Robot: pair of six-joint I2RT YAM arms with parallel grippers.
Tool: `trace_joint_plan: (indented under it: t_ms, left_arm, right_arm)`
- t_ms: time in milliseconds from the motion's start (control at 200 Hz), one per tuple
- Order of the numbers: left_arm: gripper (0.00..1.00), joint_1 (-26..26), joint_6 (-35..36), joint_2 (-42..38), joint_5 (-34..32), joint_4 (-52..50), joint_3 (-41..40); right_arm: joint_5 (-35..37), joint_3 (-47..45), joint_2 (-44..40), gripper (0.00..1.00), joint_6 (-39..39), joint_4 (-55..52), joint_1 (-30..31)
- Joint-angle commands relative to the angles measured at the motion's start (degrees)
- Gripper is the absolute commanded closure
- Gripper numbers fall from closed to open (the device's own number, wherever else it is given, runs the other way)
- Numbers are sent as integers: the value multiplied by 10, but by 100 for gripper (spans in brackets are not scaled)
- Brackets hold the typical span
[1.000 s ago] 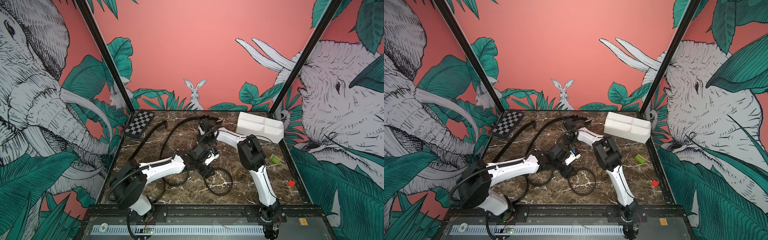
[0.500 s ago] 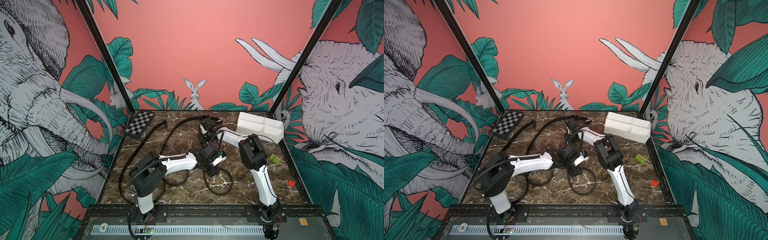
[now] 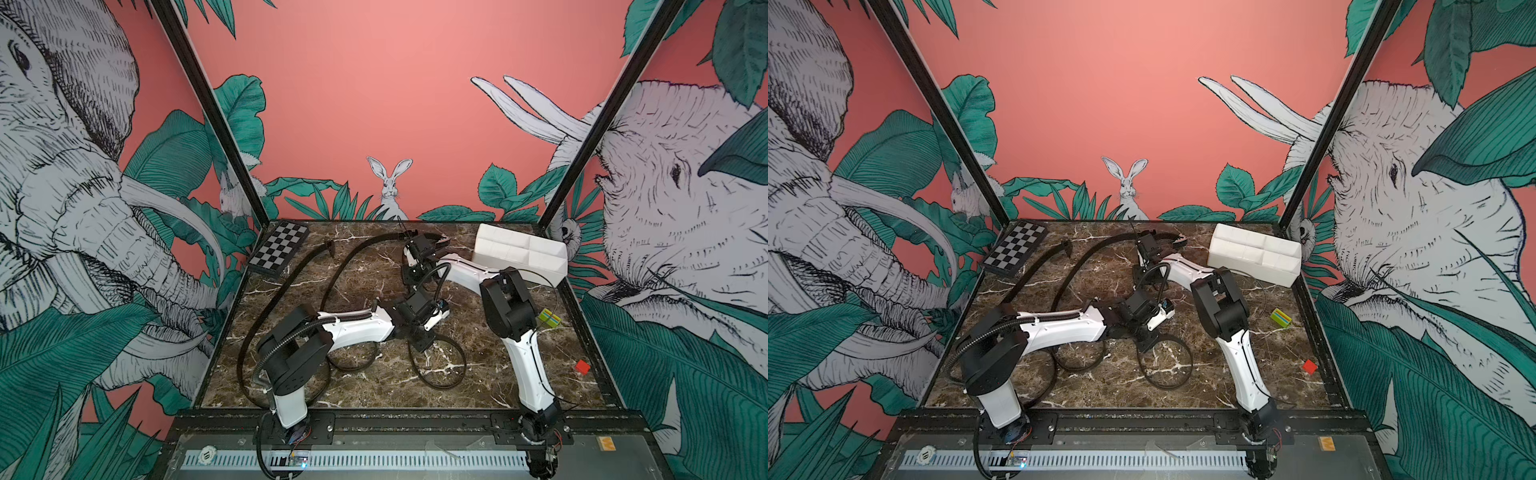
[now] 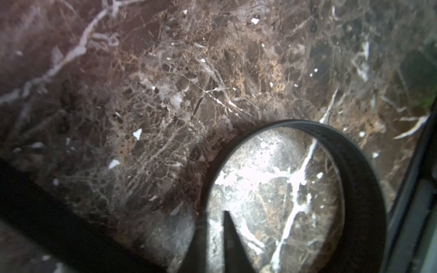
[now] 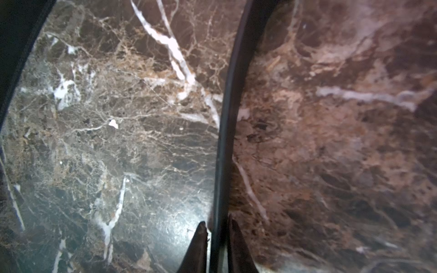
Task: Place the belts into the storage roll
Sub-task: Roll the belt at the center of the board.
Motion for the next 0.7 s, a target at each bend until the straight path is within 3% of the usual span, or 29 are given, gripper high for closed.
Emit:
trace_joint_plan:
  t_ms: [0,125,285,695]
  left_arm:
    - [65,0,-20,5,-25,-67,-14]
    - [52,-1,-27,-14,-23,-84,0]
    - [41,-8,-25,-25,-28,-106,20]
    - [40,-13,-39,47,-54,-123,85]
  right_arm:
    - [13,-20,0,82,10,-30,-2]
    - [12,-29,-5,82,16,-22,-2]
    - [10,-34,-9,81,19,-18,-2]
    - [0,-43,-5,81,25,-2,-2]
